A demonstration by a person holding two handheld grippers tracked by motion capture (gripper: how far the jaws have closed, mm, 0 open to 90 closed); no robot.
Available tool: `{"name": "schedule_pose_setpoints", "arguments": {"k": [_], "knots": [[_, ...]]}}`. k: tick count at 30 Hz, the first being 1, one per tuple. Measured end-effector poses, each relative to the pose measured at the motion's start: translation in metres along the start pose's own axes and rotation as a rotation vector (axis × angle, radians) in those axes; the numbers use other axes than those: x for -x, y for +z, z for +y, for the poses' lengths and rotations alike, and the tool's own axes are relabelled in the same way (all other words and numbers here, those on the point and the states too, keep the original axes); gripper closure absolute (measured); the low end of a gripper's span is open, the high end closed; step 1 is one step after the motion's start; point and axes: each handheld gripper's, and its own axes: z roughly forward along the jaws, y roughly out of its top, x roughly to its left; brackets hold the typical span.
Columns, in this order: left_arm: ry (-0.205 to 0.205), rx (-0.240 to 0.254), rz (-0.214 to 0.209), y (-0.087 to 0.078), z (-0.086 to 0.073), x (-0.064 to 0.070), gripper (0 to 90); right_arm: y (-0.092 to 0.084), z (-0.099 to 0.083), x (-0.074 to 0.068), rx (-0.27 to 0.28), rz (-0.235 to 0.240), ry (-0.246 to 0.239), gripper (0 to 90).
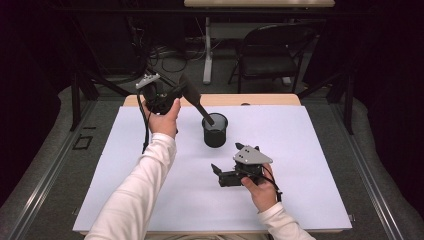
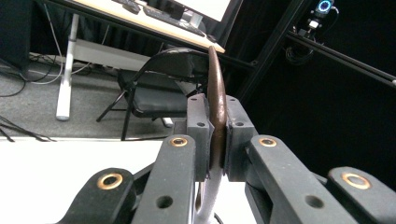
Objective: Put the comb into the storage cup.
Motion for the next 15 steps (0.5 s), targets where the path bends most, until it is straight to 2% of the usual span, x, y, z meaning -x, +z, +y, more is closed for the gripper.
{"name": "schedule_pose_setpoints", "arguments": {"k": [15], "knots": [[-0.010,-0.020,0.011,0.017,-0.011,-0.002,84.4,-0.001,0.000,0.001,0.002,-0.003,0.002,0.0]]}}
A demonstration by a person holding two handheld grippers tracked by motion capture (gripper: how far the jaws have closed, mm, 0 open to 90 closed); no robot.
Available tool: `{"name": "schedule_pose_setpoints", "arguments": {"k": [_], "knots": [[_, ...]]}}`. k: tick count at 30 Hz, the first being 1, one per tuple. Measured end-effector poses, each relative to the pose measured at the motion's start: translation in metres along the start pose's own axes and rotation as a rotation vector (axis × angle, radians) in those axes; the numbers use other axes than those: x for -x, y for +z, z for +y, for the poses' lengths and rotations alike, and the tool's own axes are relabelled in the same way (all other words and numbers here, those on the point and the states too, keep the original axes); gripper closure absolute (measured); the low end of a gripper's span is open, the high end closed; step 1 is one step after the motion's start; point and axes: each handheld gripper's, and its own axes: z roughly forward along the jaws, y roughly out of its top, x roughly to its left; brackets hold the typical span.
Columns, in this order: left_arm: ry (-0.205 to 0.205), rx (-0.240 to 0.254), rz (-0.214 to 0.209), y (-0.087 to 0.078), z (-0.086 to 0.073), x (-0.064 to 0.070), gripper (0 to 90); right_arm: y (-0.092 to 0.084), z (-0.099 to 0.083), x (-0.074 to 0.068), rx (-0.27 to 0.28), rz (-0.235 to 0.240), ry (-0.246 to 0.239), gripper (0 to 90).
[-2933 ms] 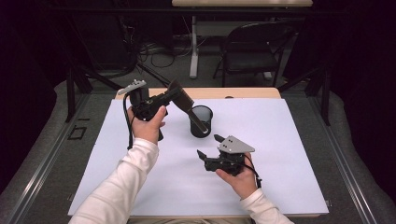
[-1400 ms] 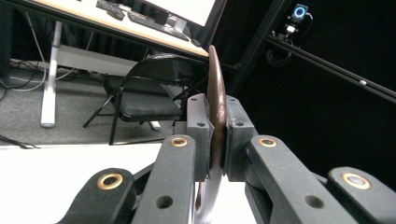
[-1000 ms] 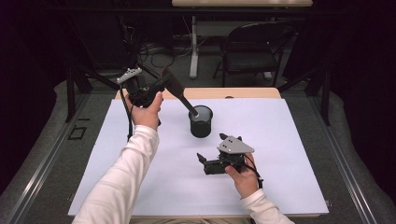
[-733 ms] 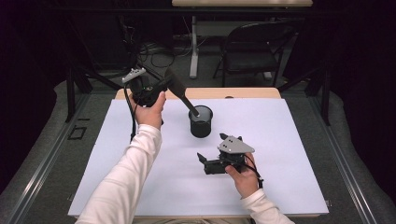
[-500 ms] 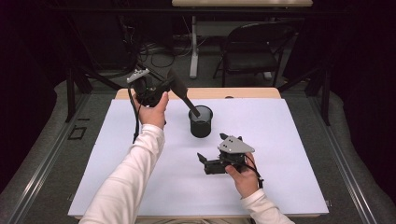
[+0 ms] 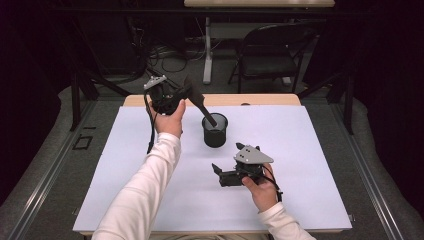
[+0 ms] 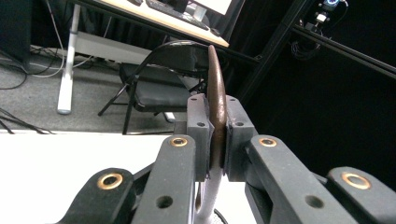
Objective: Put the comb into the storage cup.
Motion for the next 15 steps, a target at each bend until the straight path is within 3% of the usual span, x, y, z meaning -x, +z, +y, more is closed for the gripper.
{"name": "schedule_pose_setpoints", "arguments": {"k": [15], "knots": [[-0.003,-0.033,0.006,0.014,-0.014,-0.001,84.5,0.000,-0.001,0.001,-0.002,0.001,0.003,0.0]]}}
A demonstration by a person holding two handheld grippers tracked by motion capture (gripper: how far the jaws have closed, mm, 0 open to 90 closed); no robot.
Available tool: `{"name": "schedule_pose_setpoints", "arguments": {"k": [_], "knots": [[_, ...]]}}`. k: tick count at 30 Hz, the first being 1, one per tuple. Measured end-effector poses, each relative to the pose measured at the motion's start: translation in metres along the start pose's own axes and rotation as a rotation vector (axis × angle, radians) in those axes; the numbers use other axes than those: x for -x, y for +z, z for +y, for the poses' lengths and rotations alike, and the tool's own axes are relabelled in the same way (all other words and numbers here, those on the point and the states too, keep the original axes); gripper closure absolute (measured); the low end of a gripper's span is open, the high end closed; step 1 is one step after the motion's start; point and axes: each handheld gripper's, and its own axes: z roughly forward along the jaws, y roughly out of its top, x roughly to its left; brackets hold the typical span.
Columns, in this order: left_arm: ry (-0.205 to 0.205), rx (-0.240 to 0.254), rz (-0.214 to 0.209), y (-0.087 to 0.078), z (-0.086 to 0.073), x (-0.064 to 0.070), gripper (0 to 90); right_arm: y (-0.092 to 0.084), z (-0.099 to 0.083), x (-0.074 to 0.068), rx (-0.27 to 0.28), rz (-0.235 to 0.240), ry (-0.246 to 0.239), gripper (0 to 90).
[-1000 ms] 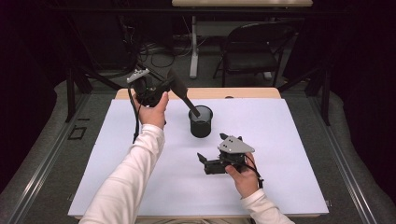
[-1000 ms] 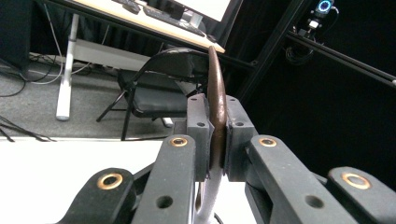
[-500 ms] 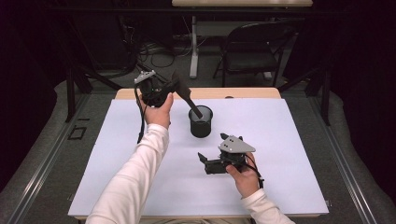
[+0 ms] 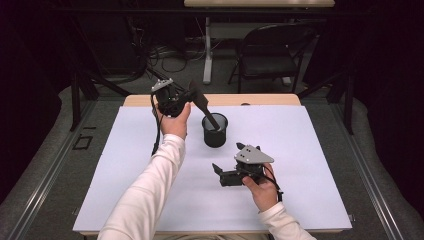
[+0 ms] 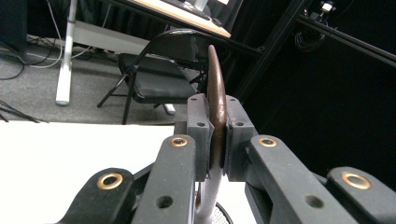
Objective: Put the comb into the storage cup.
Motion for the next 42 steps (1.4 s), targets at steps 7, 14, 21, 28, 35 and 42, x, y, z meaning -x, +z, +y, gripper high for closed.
{"name": "schedule_pose_setpoints", "arguments": {"k": [7,14,21,28,35,42], "knots": [[-0.018,-0.009,-0.002,0.004,-0.006,-0.001,84.5,0.000,0.000,0.000,-0.001,-0.001,-0.001,0.0],[-0.018,-0.020,-0.001,0.008,-0.011,-0.004,84.4,0.000,0.000,0.000,-0.004,0.000,-0.001,0.0],[-0.030,-0.033,0.000,0.011,-0.017,-0.006,84.4,0.000,0.000,0.000,-0.004,-0.001,-0.002,0.0],[-0.035,-0.041,0.003,0.015,-0.022,-0.007,84.5,0.000,0.000,0.000,-0.004,0.000,-0.003,0.0],[-0.038,-0.051,0.002,0.018,-0.025,-0.008,84.5,0.000,-0.001,0.000,-0.008,-0.001,-0.004,0.0],[-0.048,-0.057,0.000,0.020,-0.029,-0.008,84.5,0.000,-0.001,0.000,-0.008,-0.002,-0.005,0.0]]}}
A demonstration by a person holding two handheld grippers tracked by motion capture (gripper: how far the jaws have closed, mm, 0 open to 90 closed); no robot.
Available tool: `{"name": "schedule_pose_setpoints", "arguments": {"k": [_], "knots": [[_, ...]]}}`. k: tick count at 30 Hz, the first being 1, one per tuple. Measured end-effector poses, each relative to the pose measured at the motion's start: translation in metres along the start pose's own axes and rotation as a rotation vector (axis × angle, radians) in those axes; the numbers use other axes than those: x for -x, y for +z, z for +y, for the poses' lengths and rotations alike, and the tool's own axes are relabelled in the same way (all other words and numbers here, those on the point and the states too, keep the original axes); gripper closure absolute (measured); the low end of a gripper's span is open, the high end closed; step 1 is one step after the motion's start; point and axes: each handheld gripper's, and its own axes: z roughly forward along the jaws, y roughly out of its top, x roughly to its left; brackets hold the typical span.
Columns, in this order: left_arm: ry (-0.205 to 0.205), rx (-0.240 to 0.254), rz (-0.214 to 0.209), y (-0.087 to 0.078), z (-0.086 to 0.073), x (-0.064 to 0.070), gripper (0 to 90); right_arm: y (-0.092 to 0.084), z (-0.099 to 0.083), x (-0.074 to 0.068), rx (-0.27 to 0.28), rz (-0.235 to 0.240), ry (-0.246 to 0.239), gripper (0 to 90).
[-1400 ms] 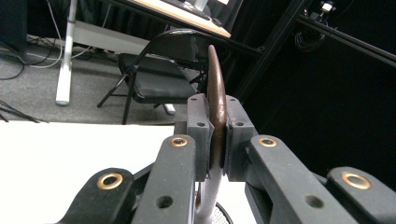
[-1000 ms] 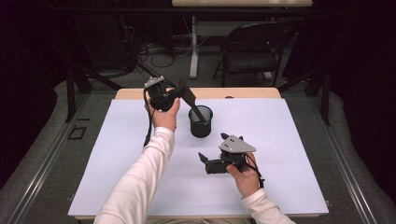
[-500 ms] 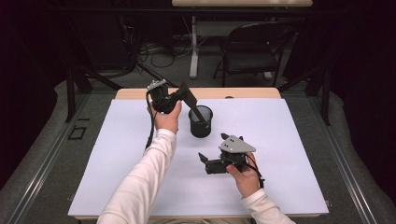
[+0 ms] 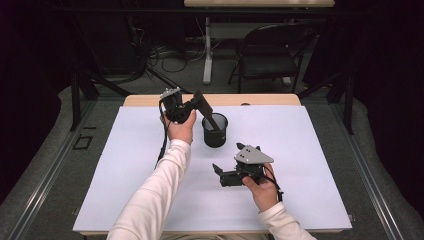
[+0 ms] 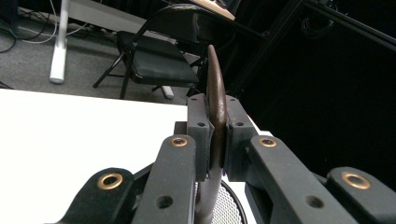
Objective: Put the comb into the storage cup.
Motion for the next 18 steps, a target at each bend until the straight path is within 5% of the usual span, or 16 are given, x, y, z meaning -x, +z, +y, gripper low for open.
{"name": "schedule_pose_setpoints", "arguments": {"k": [18], "knots": [[-0.029,-0.006,0.005,0.0036,-0.0083,-0.0085,84.4,0.0005,-0.0004,0.0000,-0.003,-0.001,-0.002,0.0]]}}
